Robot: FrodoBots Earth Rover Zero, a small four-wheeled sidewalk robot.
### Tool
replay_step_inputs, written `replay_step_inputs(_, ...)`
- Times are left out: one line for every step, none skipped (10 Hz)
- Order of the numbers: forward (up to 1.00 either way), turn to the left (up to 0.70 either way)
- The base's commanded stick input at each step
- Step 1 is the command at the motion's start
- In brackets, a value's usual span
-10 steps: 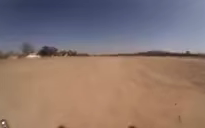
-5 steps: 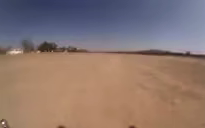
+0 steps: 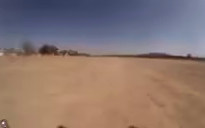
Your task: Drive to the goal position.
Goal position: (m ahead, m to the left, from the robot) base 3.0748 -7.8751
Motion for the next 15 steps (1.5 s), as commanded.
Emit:
replay_step_inputs(1.0,-0.27)
replay_step_inputs(1.0,-0.27)
replay_step_inputs(1.0,-0.27)
replay_step_inputs(1.0,-0.27)
replay_step_inputs(1.0,-0.27)
replay_step_inputs(1.0,-0.27)
replay_step_inputs(1.0,-0.27)
replay_step_inputs(1.0,-0.27)
replay_step_inputs(1.0,-0.19)
replay_step_inputs(1.0,-0.03)
replay_step_inputs(1.0,0.0)
replay_step_inputs(1.0,0.0)
replay_step_inputs(1.0,0.0)
replay_step_inputs(1.0,0.0)
replay_step_inputs(1.0,0.0)
